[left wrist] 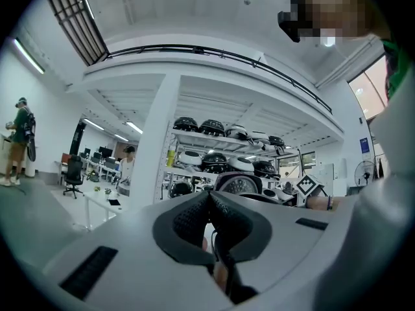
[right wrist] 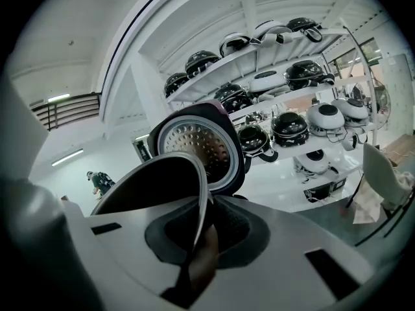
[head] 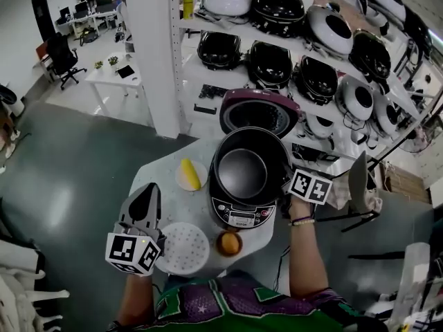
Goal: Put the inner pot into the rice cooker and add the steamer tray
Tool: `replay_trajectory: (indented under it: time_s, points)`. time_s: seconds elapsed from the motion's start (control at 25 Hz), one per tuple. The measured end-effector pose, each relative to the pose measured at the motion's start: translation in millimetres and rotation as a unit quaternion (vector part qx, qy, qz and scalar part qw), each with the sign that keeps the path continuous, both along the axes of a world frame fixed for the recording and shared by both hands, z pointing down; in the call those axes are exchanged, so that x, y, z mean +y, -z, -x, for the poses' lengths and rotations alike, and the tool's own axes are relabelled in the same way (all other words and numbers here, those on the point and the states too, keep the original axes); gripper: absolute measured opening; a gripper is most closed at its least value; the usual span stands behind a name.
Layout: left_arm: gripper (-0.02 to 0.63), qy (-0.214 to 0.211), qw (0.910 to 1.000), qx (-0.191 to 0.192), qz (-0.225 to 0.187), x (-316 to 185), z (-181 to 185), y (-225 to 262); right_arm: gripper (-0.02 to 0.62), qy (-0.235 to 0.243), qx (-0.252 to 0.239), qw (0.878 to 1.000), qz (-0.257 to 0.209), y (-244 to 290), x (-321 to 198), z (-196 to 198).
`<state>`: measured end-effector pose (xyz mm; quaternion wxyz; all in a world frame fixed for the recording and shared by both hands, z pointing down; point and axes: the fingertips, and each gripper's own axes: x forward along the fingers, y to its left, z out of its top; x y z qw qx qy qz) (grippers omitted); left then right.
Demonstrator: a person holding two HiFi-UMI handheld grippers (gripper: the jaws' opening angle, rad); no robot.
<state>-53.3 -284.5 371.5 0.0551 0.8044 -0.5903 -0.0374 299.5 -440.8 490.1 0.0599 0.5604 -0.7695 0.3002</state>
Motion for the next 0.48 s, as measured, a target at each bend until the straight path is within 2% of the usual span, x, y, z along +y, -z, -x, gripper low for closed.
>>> replay_trajectory:
  time_s: [0.48]
  points:
    - [0.021, 0.052, 0.9984, -0.012, 0.018, 4.8, -0.7, -10.5, 0.038, 0.027, 0.011, 0.999, 0.021, -33.9, -33.4, -6.4]
